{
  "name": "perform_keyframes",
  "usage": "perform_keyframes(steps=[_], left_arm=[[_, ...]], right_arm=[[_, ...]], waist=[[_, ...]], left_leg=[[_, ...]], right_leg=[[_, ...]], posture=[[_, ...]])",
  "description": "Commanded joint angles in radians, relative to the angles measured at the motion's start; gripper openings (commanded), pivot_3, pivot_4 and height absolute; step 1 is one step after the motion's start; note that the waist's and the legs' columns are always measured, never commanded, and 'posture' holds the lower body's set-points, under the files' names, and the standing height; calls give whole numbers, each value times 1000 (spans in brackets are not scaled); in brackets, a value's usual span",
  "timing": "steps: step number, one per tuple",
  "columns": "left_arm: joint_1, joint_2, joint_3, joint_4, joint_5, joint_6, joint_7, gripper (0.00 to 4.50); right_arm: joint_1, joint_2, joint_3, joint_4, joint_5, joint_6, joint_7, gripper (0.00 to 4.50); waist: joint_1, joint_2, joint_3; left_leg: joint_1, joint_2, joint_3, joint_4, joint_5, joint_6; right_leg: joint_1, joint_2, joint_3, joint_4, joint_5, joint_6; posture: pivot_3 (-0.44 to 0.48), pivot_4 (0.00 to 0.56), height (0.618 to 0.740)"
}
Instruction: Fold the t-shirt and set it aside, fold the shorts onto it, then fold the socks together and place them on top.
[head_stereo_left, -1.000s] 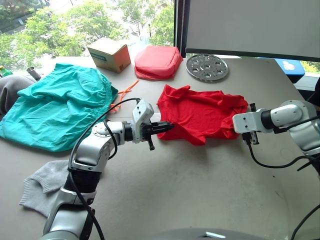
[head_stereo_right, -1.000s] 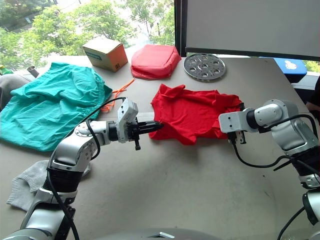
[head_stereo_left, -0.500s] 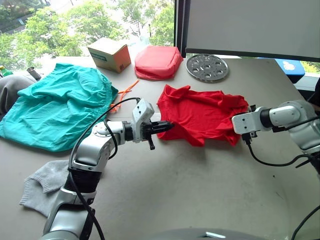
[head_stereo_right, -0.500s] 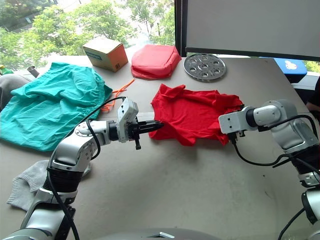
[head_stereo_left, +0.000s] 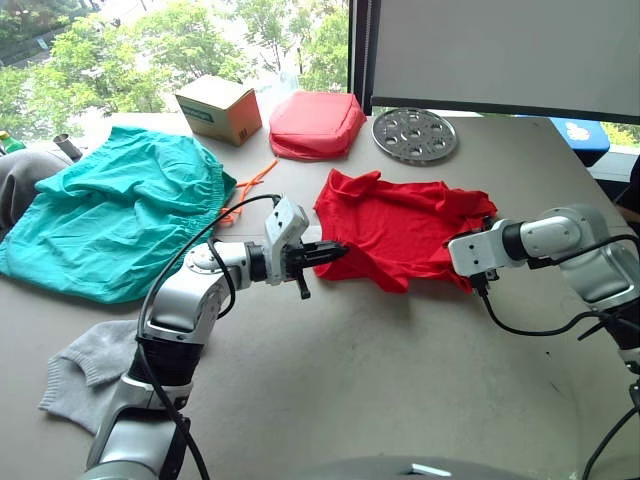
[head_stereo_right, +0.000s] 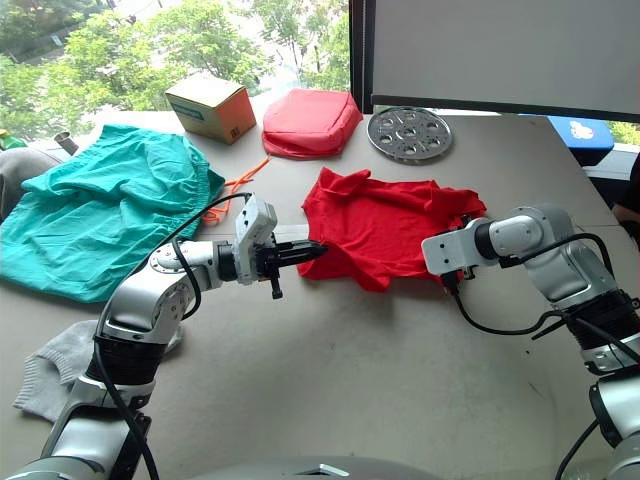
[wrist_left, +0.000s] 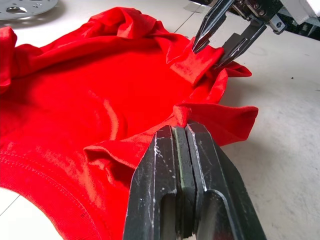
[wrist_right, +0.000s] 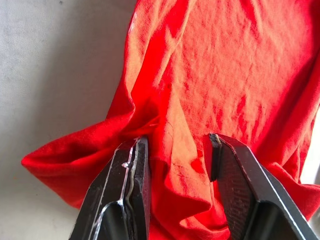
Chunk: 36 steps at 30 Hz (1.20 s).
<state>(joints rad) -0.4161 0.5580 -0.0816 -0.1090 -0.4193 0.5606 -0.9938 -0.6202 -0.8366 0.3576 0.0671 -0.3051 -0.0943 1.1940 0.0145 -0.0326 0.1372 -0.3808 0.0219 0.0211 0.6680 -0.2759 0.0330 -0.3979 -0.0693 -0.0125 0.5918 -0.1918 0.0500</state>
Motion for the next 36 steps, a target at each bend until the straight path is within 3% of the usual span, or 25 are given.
perform_keyframes(steps=[1, 4, 5, 10, 13, 18, 26, 30, 33, 36], left_arm=[[-2, 4, 13, -47, -14, -9, 3, 0], [6, 11, 18, -50, -16, -10, 2, 0], [7, 12, 19, -50, -16, -11, 2, 0], [38, 33, 33, -60, -17, -28, -8, 0], [86, 74, 78, -96, -62, -14, -44, 0], [188, 191, 213, -172, -243, 121, -135, 0], [374, 410, 372, -266, -464, 312, -295, 0], [521, 552, 576, -270, -665, 513, -429, 0], [355, 489, 559, -138, -688, 507, -283, 0], [31, 320, 461, 66, -520, 358, -35, 0]], right_arm=[[-19, 2, -9, 4, -9, -3, -10, 1338], [-19, -3, -13, 4, -8, 3, -4, 210], [-19, -6, -15, 4, -8, 4, -2, 89], [3, -33, -52, -34, 26, 42, 15, 89], [83, -67, -147, -151, 153, 191, 60, 89], [340, -106, -431, -427, 432, 546, 77, 89], [691, -133, -822, -749, 759, 925, 86, 89], [832, -123, -1096, -865, 994, 1141, 126, 89], [717, -66, -1057, -795, 952, 1099, -81, 89], [504, -24, -902, -608, 814, 1019, -313, 89]], waist=[[0, 0, 0], [0, 0, 0], [-1, 0, 0], [-1, 0, 0], [0, 0, 0], [3, 0, 1], [0, 3, 2], [1, 3, 4], [5, 4, 3], [7, 3, 4]], left_leg=[[0, 0, 0, 0, 0, 0], [0, 0, 0, 0, 0, 0], [0, 0, 0, 0, 0, 0], [0, 0, 0, 0, 0, 0], [0, 0, -1, 0, 0, 0], [0, 2, -3, 0, 0, 0], [2, 4, -5, -2, -1, 0], [0, 5, -4, -3, -1, 0], [2, 5, -4, -3, -1, 0], [2, 4, -3, 1, -3, -4]], right_leg=[[0, 0, 0, 0, 0, 0], [0, 0, 0, 0, 0, 0], [0, 0, 0, 0, 0, 0], [0, 0, 0, 0, 0, 0], [0, 0, -1, 0, 0, 0], [0, -1, -1, 0, 0, 0], [0, -2, -1, -1, -2, 3], [-3, -2, -1, -1, -2, 3], [-3, -3, -1, -1, -3, 5], [0, -3, -1, -4, -4, 5]], posture=[[0, 150, 739], [0, 150, 739], [0, 150, 739], [0, 150, 739], [0, 150, 739], [0, 150, 739], [0, 150, 739], [0, 150, 739], [0, 150, 739], [0, 150, 739]])
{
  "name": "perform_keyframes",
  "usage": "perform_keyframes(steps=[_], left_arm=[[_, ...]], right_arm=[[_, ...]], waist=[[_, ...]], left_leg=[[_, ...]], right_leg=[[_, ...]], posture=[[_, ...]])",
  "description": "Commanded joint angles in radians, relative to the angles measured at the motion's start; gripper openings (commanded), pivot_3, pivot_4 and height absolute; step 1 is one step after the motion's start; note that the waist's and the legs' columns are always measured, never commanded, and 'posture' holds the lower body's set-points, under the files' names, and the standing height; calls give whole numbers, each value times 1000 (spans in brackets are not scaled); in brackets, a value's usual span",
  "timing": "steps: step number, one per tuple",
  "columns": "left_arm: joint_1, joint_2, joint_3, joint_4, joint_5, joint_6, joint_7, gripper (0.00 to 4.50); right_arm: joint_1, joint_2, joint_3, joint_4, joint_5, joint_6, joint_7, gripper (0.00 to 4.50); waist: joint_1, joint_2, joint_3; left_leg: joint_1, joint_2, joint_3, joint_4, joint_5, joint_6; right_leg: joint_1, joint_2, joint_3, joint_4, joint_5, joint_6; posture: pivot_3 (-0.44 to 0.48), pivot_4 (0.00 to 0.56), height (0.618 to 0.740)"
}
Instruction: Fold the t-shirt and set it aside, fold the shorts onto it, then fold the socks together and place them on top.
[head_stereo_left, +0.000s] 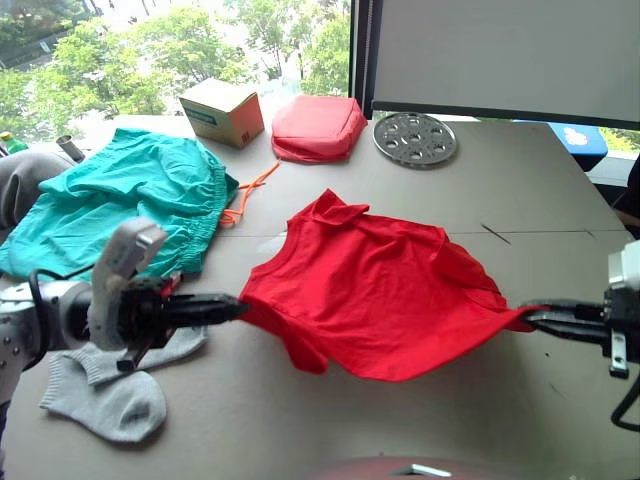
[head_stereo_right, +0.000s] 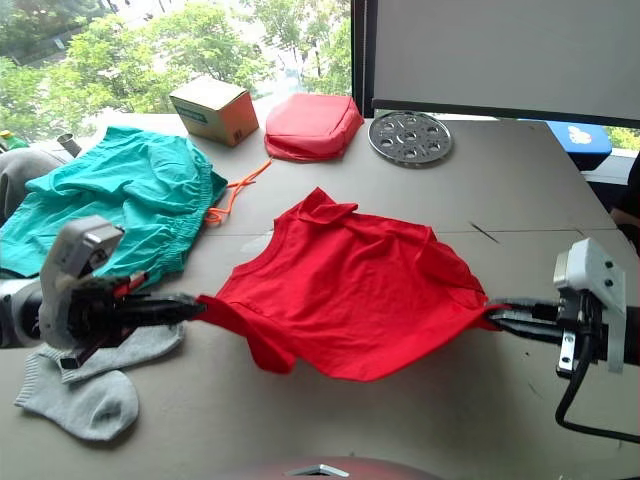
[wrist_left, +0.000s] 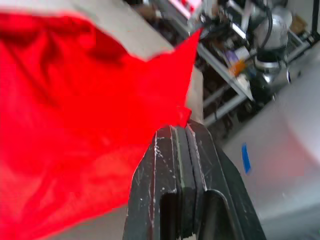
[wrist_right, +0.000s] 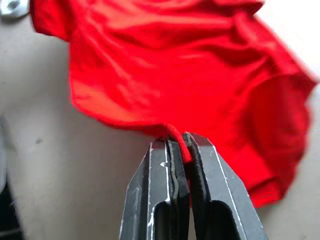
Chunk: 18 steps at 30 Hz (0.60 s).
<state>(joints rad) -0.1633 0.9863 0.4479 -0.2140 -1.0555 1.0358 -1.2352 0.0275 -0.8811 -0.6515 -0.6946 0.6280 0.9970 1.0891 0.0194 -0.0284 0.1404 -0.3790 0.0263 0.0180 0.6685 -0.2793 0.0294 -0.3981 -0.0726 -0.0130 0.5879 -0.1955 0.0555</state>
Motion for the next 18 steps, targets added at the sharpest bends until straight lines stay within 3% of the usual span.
perform_keyframes(steps=[1, 3, 7, 10, 13, 16, 18], left_arm=[[-328, -151, -109, 245, 191, -178, 268, 0], [-519, -219, -162, 394, 306, -288, 342, 0], [-944, -307, -185, 806, 537, -672, 542, 0], [-1164, -294, -139, 1012, 566, -848, 567, 0], [-1270, -237, -138, 1090, 589, -921, 486, 0], [-1225, -141, -134, 945, 497, -703, 283, 0], [-1085, -80, -123, 753, 384, -471, 191, 0]], right_arm=[[-209, 20, 154, 203, -152, -96, -250, 89], [-354, 27, 239, 283, -215, -148, -336, 89], [-775, 28, 436, 509, -450, -317, -576, 89], [-1027, 38, 524, 686, -598, -488, -715, 89], [-1147, 58, 528, 769, -614, -610, -731, 89], [-1094, 2, 494, 748, -601, -649, -666, 89], [-997, -10, 436, 682, -528, -603, -605, 89]], waist=[[6, -4, 1], [6, -13, 0], [-1, -10, 3], [-13, -8, 4], [-27, -8, 4], [-35, -8, 4], [-34, -9, 3]], left_leg=[[-1, -3, 0, 1, 1, 0], [-3, -10, 0, 2, 5, 7], [-10, -16, 0, -2, 8, 3], [-20, -16, 0, -6, 10, 0], [-19, -16, 2, -12, 11, -1], [-16, -15, 2, -12, 11, 0], [-16, -15, 2, -11, 10, 6]], right_leg=[[0, 0, 1, 0, 0, 0], [1, 1, 4, 1, 2, -2], [-6, 1, 8, 3, 7, -4], [-17, 1, 8, 4, 10, -1], [-17, 1, 8, 2, 11, 1], [-14, 1, 8, 2, 11, 2], [-13, 1, 9, 3, 10, 2]], posture=[[0, 150, 739], [0, 150, 739], [0, 150, 739], [0, 150, 739], [0, 150, 739], [0, 150, 739], [0, 150, 739]])
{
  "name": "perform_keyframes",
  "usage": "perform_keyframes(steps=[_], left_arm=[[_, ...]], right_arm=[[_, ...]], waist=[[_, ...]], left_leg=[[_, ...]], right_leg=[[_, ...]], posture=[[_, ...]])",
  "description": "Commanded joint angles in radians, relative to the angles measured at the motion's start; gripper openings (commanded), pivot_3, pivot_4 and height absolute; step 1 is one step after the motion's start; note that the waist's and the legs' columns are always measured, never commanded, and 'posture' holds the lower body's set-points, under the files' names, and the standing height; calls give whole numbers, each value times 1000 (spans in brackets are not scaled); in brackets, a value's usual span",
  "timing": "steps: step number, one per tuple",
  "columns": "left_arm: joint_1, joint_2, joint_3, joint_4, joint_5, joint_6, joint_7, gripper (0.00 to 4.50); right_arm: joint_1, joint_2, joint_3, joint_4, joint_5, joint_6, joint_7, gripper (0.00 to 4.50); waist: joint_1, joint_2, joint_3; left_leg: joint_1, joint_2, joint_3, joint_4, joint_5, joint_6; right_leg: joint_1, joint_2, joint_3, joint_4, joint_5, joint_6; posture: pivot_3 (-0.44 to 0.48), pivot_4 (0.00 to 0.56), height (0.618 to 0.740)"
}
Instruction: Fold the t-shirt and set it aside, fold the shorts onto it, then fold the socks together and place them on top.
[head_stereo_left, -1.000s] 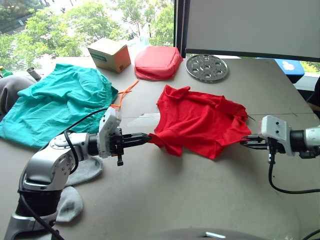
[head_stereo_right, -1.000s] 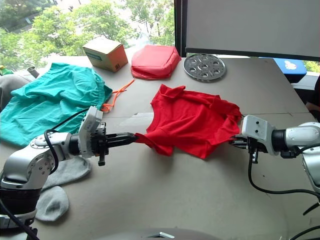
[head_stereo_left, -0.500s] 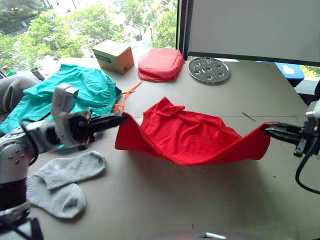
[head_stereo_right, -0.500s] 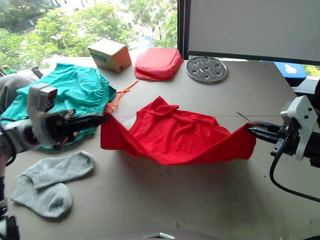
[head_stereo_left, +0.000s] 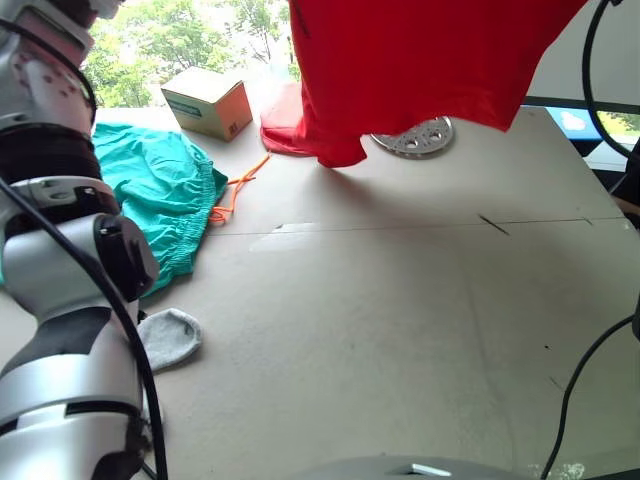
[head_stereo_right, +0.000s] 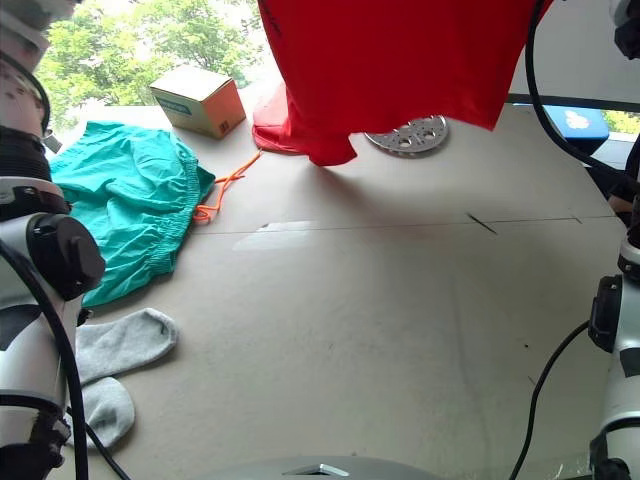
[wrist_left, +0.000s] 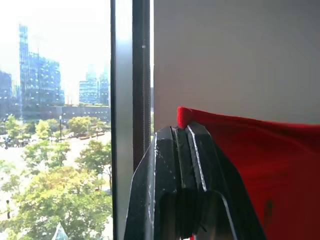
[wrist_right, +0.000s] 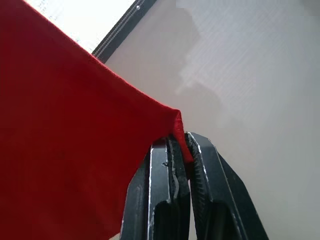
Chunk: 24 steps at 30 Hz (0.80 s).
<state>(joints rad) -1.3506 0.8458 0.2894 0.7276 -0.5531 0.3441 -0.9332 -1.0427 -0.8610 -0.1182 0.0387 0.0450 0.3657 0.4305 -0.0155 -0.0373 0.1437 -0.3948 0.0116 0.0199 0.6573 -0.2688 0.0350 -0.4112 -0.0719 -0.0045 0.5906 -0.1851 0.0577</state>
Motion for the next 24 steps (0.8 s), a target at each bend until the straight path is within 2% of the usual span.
perform_keyframes(steps=[1, 3, 5, 7, 9, 12, 15, 18, 24], left_arm=[[210, 94, 47, -305, -182, 332, -146, 0], [498, 148, 92, -562, -284, 481, -205, 0], [741, 161, 155, -740, -355, 567, -209, 0], [1021, 163, 181, -884, -316, 530, -264, 0], [1238, 142, 201, -980, -293, 495, -299, 0], [1492, 102, 221, -1091, -260, 433, -334, 0], [1651, 89, 245, -1138, -251, 399, -373, 0], [1774, 88, 280, -1174, -262, 387, -421, 0], [1988, 101, 353, -1212, -269, 387, -536, 0]], right_arm=[[137, -35, -126, -98, 90, 55, 84, 89], [332, -45, -182, -225, 169, 112, 180, 89], [511, -36, -233, -337, 242, 176, 237, 89], [726, -12, -272, -430, 294, 206, 290, 89], [908, 18, -285, -491, 321, 205, 324, 89], [1133, 70, -286, -544, 349, 198, 359, 89], [1278, 85, -300, -560, 359, 177, 399, 89], [1373, 78, -344, -575, 384, 172, 441, 89], [1575, 34, -423, -586, 404, 151, 582, 89]], waist=[[2, 0, -1], [3, 2, -3], [5, 2, -4], [7, 2, -2], [9, 2, -3], [13, 2, -4], [17, 3, -5], [20, 6, -3], [31, 5, -5]], left_leg=[[1, 0, 0, 2, 0, 0], [1, 5, 0, 3, 0, 1], [3, 7, -2, 3, 0, 0], [2, 8, -4, 5, 1, 0], [2, 9, -3, 3, 0, 1], [6, 9, 0, 2, -1, 2], [14, 10, 2, 0, -2, 2], [15, 10, 3, 0, -2, 2], [13, 10, 3, -3, -3, 2]], right_leg=[[1, 0, 0, 0, 0, 0], [2, 0, 2, 2, 0, 0], [3, 0, 2, 4, 0, -1], [3, 1, 1, 4, 0, -1], [1, 1, 2, 2, 0, -1], [2, 1, 4, -1, -3, -5], [7, 0, 5, -2, -4, -5], [6, -1, 6, -2, -6, -2], [3, -1, 5, -2, -7, -2]], posture=[[0, 150, 739], [0, 150, 739], [0, 150, 739], [0, 150, 739], [0, 150, 739], [0, 150, 739], [0, 150, 739], [0, 150, 739], [0, 150, 739]])
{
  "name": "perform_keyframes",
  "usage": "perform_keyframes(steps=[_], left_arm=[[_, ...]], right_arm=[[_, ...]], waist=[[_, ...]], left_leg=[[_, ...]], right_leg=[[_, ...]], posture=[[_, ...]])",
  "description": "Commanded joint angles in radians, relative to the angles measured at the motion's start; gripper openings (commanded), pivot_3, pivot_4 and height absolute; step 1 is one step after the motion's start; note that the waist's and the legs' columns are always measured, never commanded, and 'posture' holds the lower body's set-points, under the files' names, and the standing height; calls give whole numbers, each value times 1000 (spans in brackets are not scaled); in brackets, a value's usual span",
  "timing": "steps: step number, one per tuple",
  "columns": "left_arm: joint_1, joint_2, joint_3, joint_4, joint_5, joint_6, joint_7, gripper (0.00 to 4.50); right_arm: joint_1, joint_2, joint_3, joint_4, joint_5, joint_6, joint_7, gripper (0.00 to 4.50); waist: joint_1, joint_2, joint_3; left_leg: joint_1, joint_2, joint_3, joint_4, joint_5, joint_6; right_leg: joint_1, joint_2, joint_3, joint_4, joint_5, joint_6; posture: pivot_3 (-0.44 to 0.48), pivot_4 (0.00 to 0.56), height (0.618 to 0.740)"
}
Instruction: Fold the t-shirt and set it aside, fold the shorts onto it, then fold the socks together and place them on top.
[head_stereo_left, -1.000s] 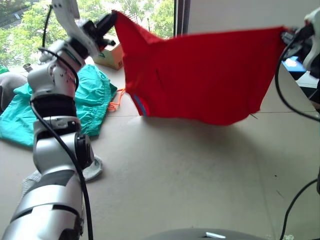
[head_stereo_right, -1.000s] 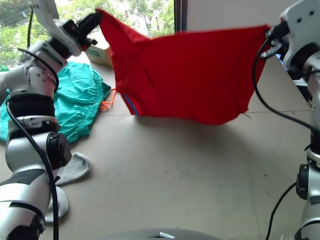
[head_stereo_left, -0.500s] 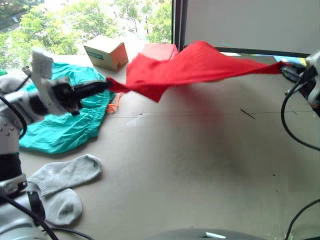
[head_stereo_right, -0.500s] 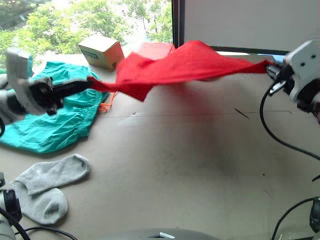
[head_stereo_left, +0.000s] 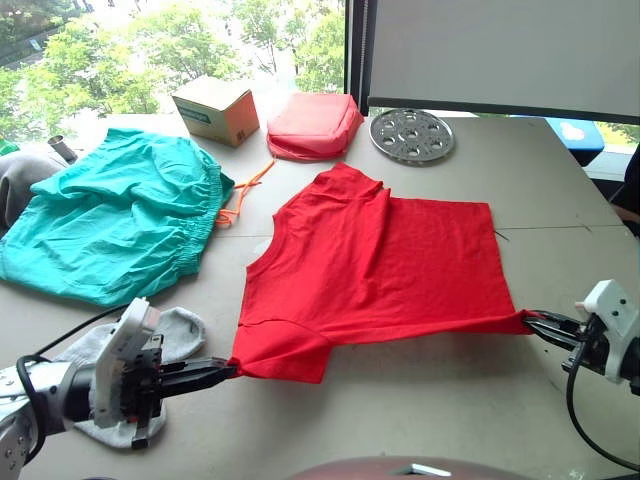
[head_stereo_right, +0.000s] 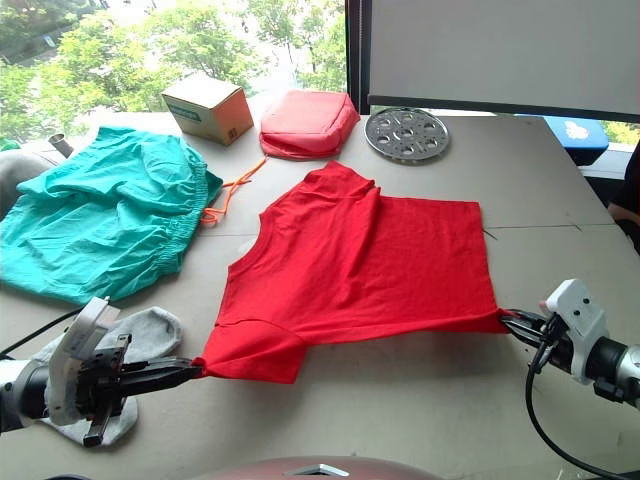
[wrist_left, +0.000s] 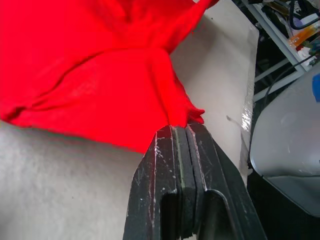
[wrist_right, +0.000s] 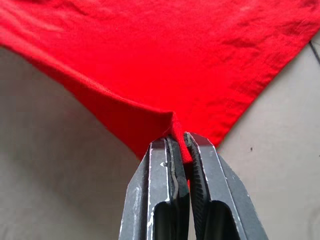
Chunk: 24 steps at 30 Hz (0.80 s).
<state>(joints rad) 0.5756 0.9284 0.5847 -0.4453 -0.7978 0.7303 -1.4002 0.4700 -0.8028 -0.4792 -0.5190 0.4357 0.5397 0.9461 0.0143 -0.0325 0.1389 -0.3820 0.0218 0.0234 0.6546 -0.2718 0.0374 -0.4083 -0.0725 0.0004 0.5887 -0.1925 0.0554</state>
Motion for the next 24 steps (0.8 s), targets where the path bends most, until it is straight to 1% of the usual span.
perform_keyframes(steps=[1, 3, 4, 6, 8, 11, 14, 18, 20, 24], left_arm=[[95, 27, 73, -44, -31, 13, -96, 0], [138, 38, 94, -42, -31, 17, -132, 0], [119, 46, 95, -27, -45, 32, -122, 0], [32, 65, 78, 17, -84, 70, -79, 0], [-83, 66, 42, 59, -102, 99, -7, 0], [-275, 83, -52, 147, -118, 196, 94, 0], [-388, 100, -148, 197, -82, 223, 130, 0], [-461, 107, -254, 222, -5, 192, 167, 0], [-464, 104, -277, 218, 20, 169, 169, 0], [-507, 82, -316, 250, 63, 158, 225, 0]], right_arm=[[100, -30, -76, -34, 19, -23, 92, 89], [160, -39, -101, -48, 29, -13, 128, 89], [172, -41, -109, -48, 31, -11, 135, 89], [157, -45, -105, -33, 24, -21, 127, 89], [119, -55, -82, -16, 14, -21, 114, 89], [40, -80, -20, 14, -27, 0, 66, 89], [-47, -99, 48, 29, -42, 43, 25, 89], [-120, -120, 116, 24, -47, 98, 0, 89], [-133, -132, 142, 25, -61, 105, -5, 89], [-184, -137, 193, 48, -86, 116, -34, 89]], waist=[[1, 0, 0], [2, -1, 0], [2, -1, -1], [1, -2, -2], [3, -3, -3], [2, -4, -3], [0, -5, -3], [-1, -5, -3], [0, -5, -3], [1, -5, -3]], left_leg=[[0, 0, 0, 0, 0, 0], [0, 0, 0, 0, 0, 0], [0, 0, 0, 0, 0, 0], [1, 0, 0, 0, 0, 0], [1, 0, 1, 0, -2, -4], [0, 0, 1, 0, 0, -1], [0, 0, 0, 0, 0, 0], [0, 0, 1, -1, 0, 0], [1, 0, 1, -1, 0, 0], [0, 0, 0, -1, 0, 0]], right_leg=[[0, 0, 0, 0, 0, 0], [0, 0, 0, 0, -1, 0], [0, 0, 0, 0, -1, 0], [0, 0, 0, 0, -2, 2], [0, -1, 0, 0, -2, 3], [-1, -1, 0, 1, -2, 3], [-1, 1, -1, 2, -2, 2], [-1, 2, 0, 1, 1, -2], [-1, 1, 0, 2, 1, -2], [-1, 1, 0, 2, 0, -1]], posture=[[0, 150, 739], [0, 150, 739], [0, 150, 739], [0, 150, 739], [0, 150, 739], [0, 150, 739], [0, 150, 739], [0, 150, 739], [0, 150, 739], [0, 150, 739]])
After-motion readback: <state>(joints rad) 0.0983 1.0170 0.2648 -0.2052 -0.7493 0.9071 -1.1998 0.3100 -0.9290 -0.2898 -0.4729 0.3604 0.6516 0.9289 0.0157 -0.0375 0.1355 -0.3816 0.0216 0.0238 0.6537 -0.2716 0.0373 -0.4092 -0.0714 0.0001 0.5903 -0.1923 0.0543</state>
